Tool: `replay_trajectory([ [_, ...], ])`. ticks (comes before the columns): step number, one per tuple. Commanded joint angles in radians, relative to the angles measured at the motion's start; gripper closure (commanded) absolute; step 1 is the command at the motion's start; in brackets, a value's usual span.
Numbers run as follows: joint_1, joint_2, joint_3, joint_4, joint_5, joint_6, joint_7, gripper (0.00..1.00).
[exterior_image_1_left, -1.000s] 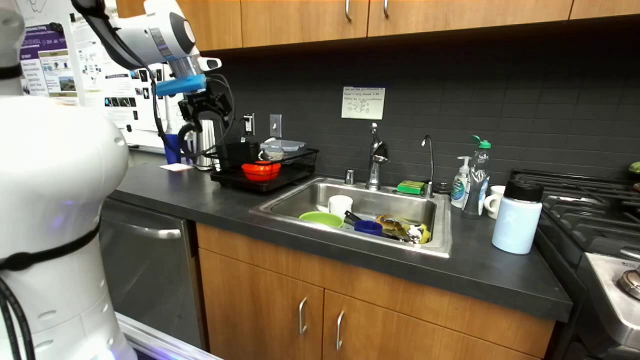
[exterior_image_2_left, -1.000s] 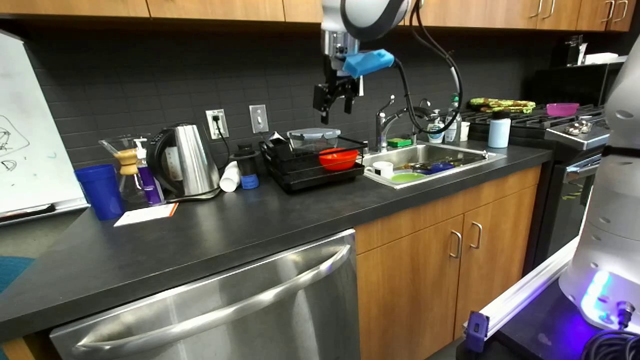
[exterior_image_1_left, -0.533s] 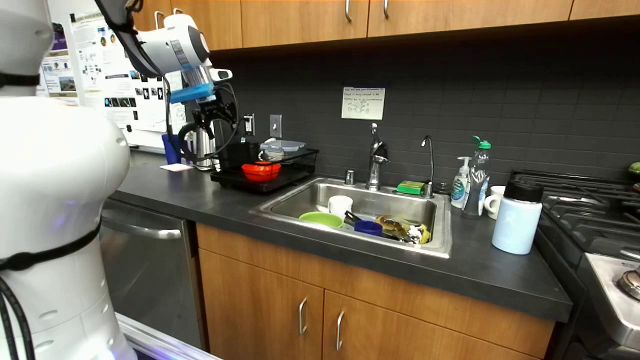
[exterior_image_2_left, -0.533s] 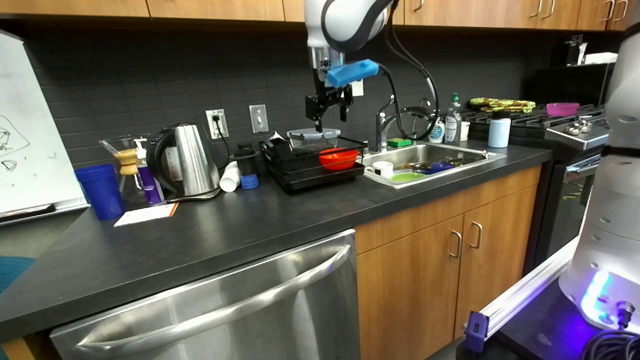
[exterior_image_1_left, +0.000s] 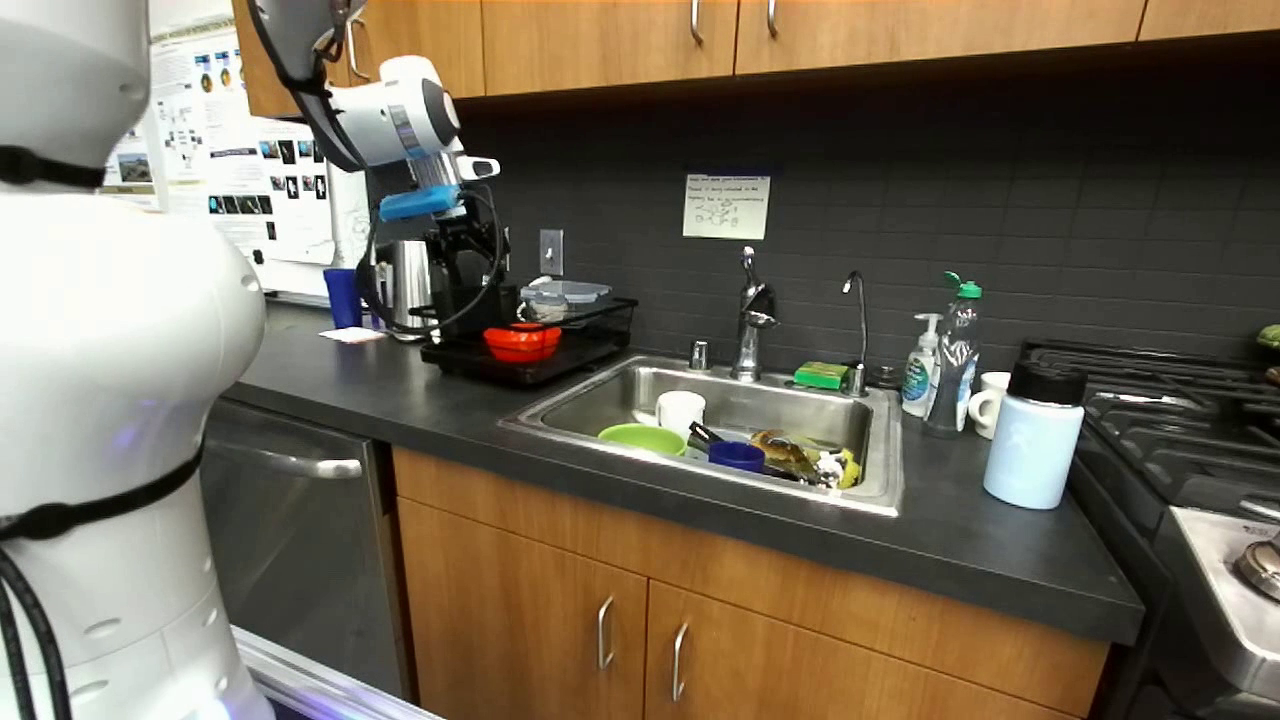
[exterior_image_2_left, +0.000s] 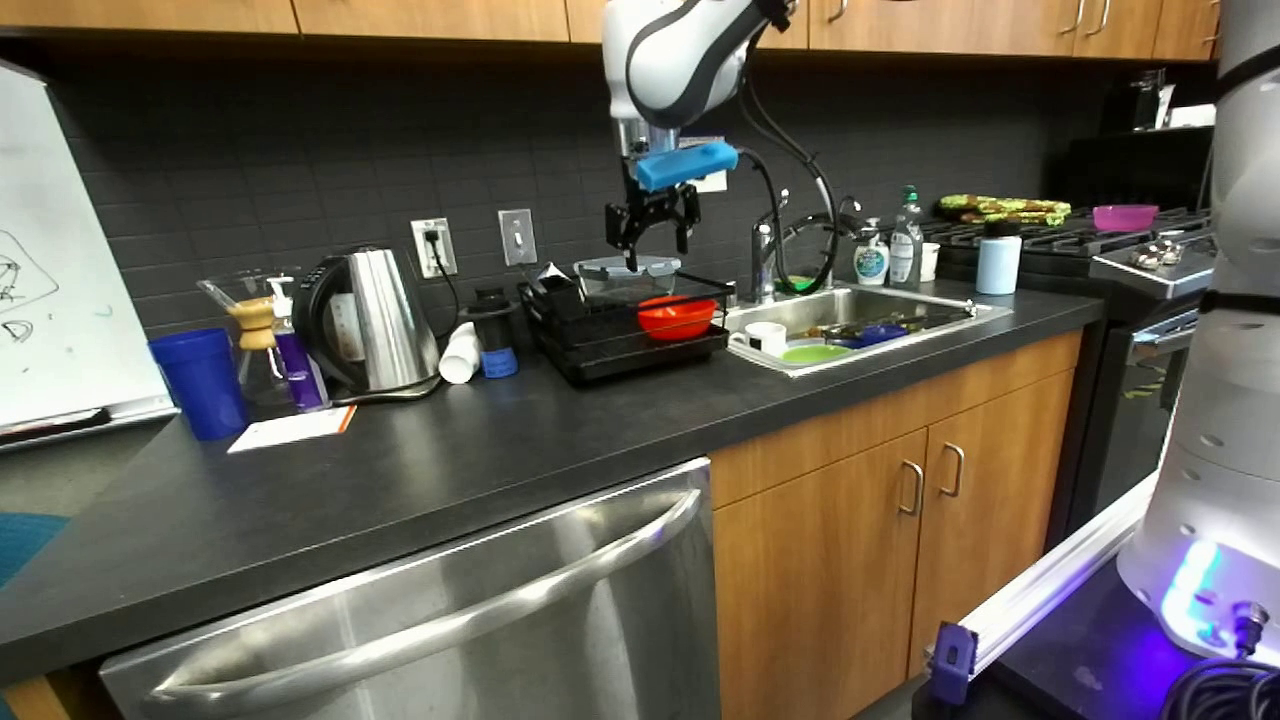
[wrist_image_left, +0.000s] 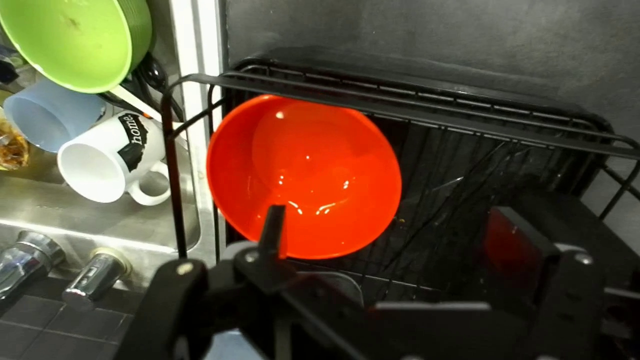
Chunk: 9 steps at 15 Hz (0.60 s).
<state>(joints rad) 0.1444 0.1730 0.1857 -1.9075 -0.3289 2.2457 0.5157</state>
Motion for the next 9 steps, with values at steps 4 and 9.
replay_trajectory([
  [4, 0.047, 0.074, -0.057, 0.081, 0.037, 0.022, 0.039, 0.0],
  [9, 0.06, 0.106, -0.078, 0.099, 0.059, 0.049, 0.042, 0.0],
])
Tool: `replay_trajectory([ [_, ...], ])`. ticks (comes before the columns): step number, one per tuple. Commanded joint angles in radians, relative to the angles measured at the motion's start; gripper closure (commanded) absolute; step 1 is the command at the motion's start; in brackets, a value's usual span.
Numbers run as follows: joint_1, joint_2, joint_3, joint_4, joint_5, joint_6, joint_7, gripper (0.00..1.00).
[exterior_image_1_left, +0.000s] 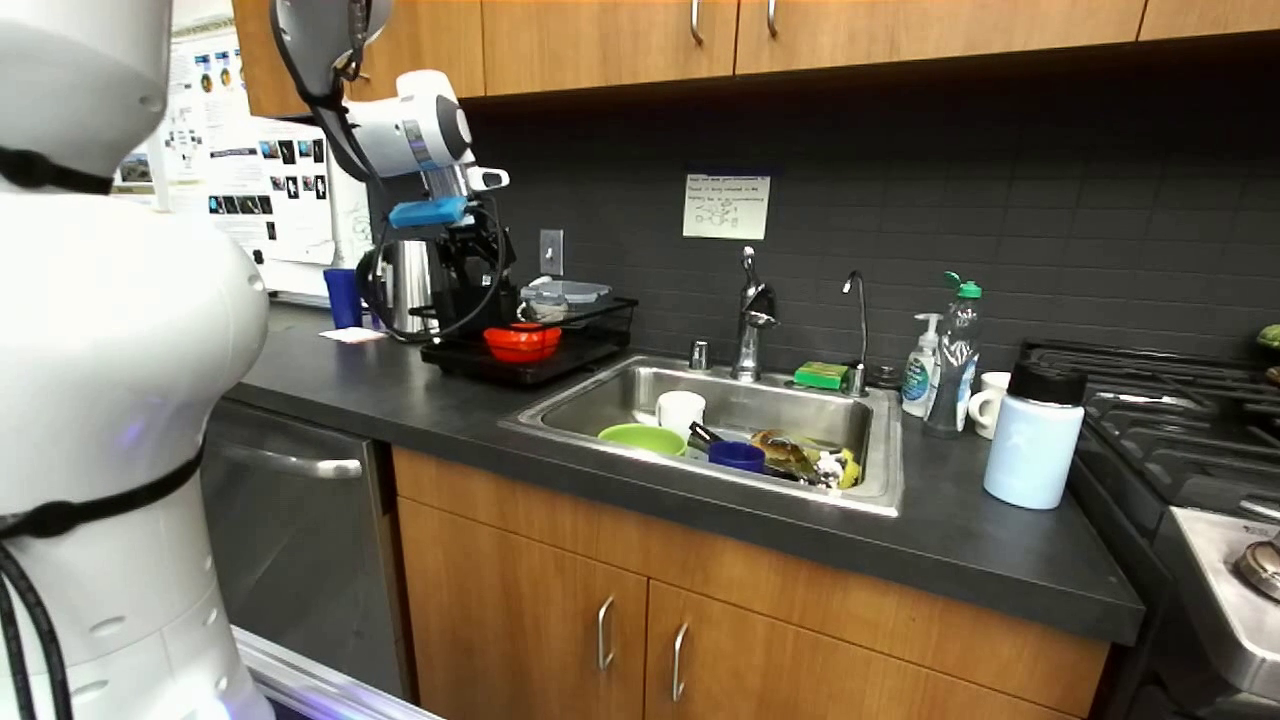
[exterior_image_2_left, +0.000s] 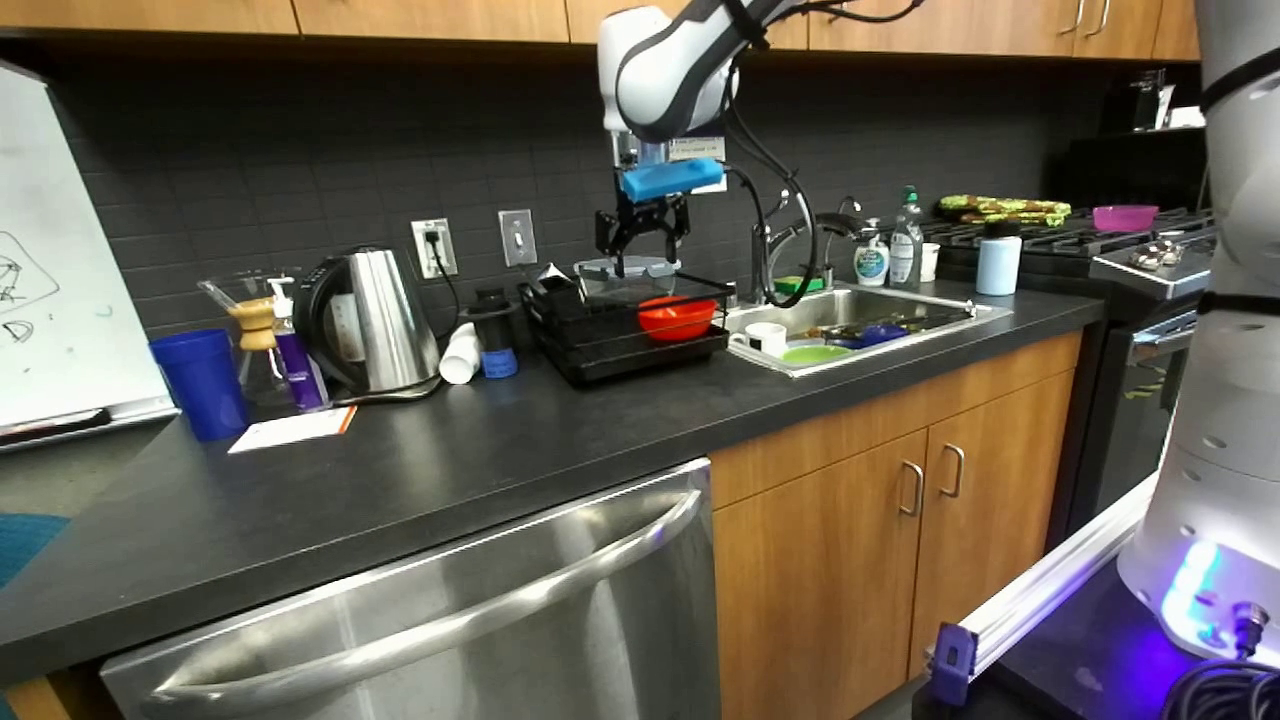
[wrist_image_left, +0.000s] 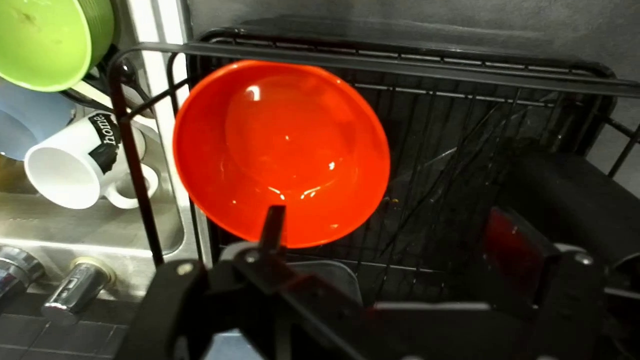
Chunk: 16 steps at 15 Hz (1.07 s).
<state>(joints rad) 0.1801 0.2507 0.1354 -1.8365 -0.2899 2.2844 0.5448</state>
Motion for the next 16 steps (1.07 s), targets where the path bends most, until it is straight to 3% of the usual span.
replay_trajectory([
  [1, 0.026, 0.035, -0.031, 0.031, 0.023, 0.012, 0.014, 0.0],
  [16, 0.033, 0.088, -0.091, -0.031, 0.028, 0.14, 0.015, 0.0],
])
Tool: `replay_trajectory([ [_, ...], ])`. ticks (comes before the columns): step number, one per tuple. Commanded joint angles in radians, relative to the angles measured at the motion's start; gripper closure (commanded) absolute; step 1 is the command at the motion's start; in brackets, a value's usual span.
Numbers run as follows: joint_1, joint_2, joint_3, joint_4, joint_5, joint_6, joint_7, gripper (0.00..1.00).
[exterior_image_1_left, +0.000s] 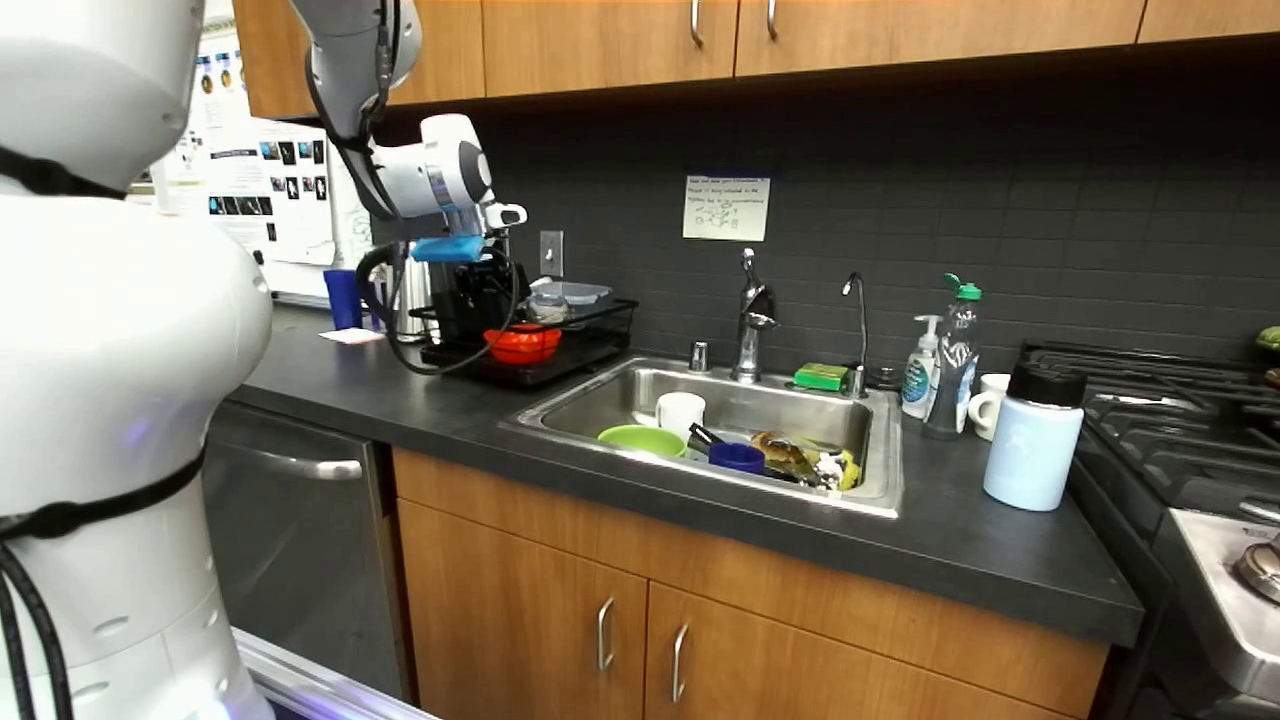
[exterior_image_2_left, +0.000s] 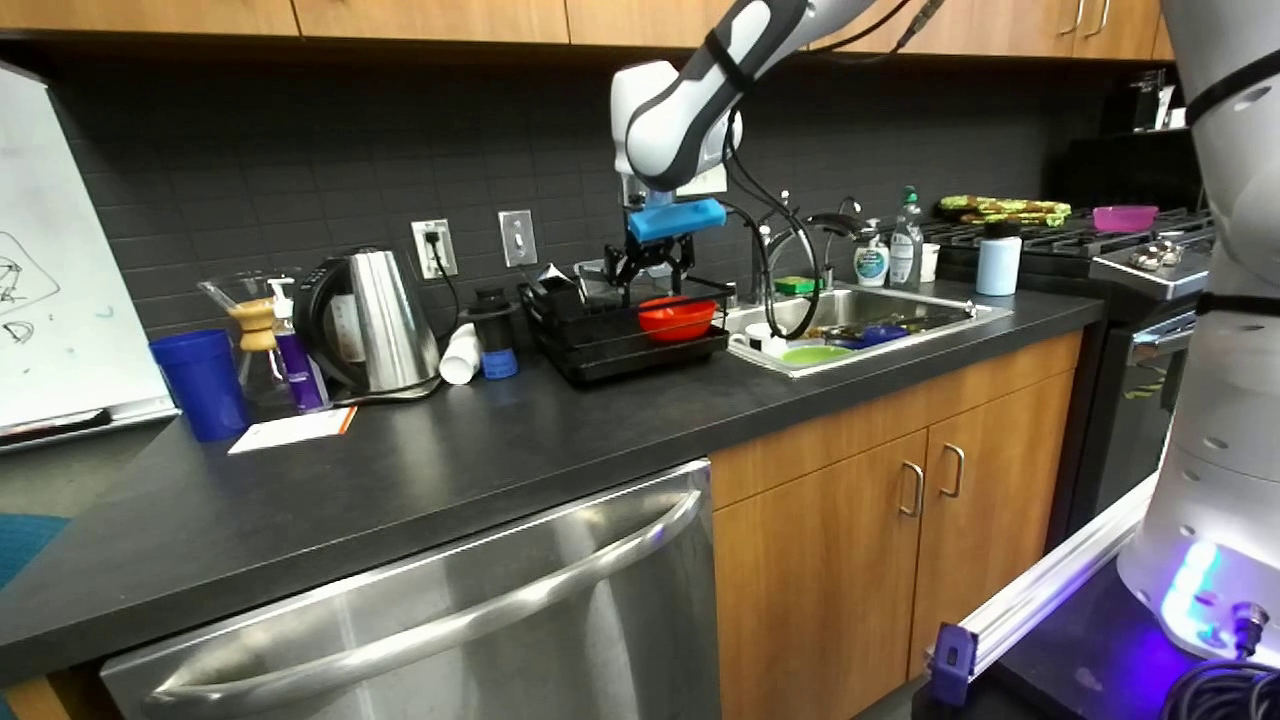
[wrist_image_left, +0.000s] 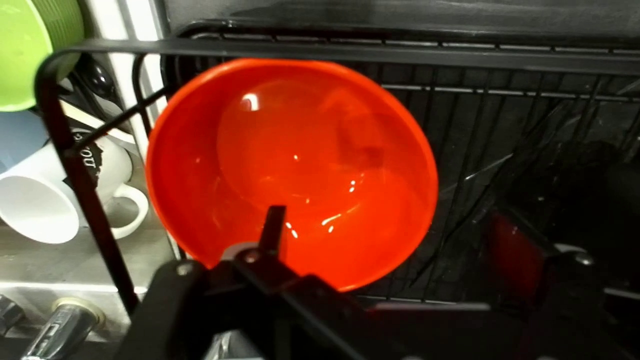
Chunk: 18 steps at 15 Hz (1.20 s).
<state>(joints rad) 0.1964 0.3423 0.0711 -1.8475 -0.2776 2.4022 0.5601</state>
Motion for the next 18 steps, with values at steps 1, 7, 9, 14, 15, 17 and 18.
replay_trajectory([
  [1, 0.017, -0.003, -0.031, -0.027, 0.014, 0.028, -0.001, 0.0],
  [7, 0.027, -0.008, -0.036, -0.062, 0.008, 0.047, -0.001, 0.0],
  [9, 0.034, -0.008, -0.035, -0.072, 0.005, 0.051, -0.002, 0.0],
  [14, 0.047, -0.003, -0.034, -0.091, 0.001, 0.078, -0.016, 0.0],
  [15, 0.049, -0.002, -0.037, -0.092, -0.002, 0.087, -0.015, 0.0],
  [17, 0.052, -0.001, -0.042, -0.09, -0.011, 0.101, -0.011, 0.0],
  [18, 0.054, -0.001, -0.046, -0.088, -0.019, 0.109, -0.01, 0.0],
])
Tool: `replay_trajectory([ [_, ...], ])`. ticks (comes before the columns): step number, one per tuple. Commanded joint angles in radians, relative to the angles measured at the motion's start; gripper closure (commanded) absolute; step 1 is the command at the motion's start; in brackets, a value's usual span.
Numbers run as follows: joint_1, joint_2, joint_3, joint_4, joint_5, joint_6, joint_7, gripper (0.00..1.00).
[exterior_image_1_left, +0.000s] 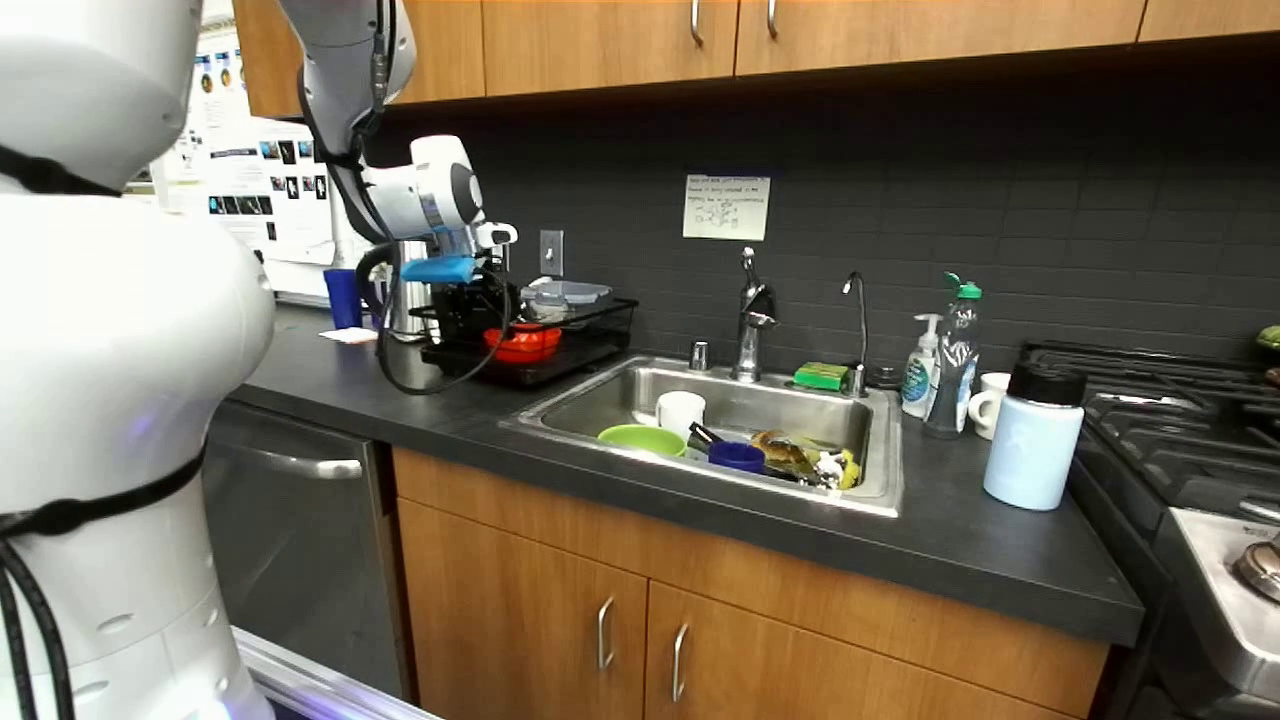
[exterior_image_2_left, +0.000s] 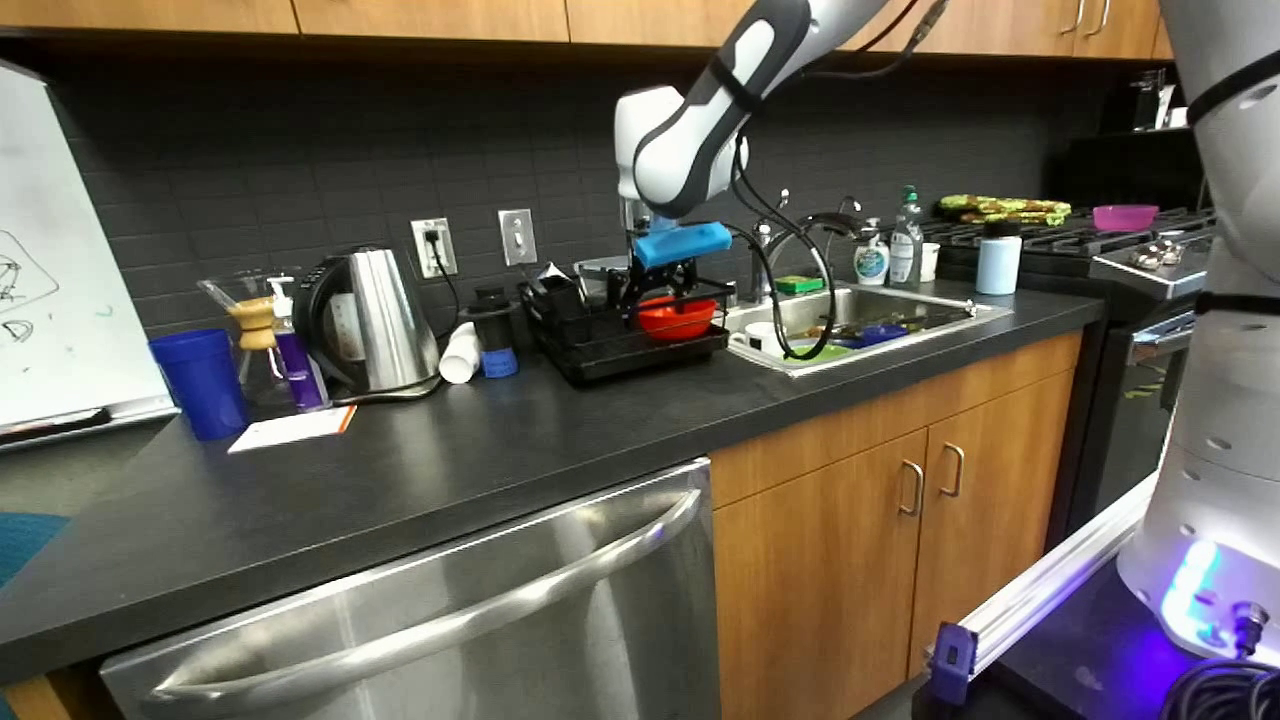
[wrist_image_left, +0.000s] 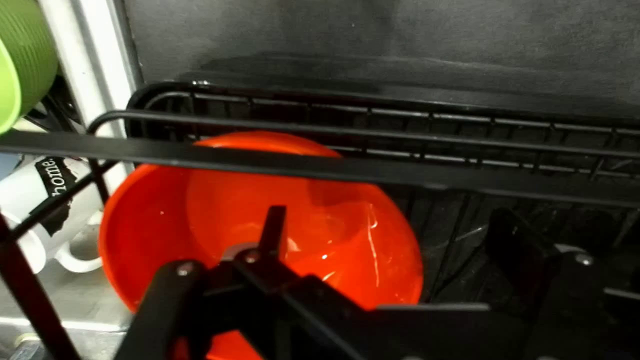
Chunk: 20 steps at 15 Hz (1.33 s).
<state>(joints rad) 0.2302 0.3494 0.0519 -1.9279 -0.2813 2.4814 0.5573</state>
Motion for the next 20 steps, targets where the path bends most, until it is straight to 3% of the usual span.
replay_trajectory([
  [1, 0.024, -0.008, -0.036, -0.005, -0.035, 0.04, -0.004, 0.0],
  [17, 0.033, 0.018, -0.076, 0.005, -0.058, 0.076, 0.001, 0.0],
  [18, 0.032, 0.019, -0.078, 0.005, -0.057, 0.077, 0.001, 0.05],
  [19, 0.032, 0.019, -0.081, 0.003, -0.056, 0.077, -0.001, 0.27],
  [20, 0.033, 0.018, -0.084, -0.001, -0.058, 0.081, -0.001, 0.3],
])
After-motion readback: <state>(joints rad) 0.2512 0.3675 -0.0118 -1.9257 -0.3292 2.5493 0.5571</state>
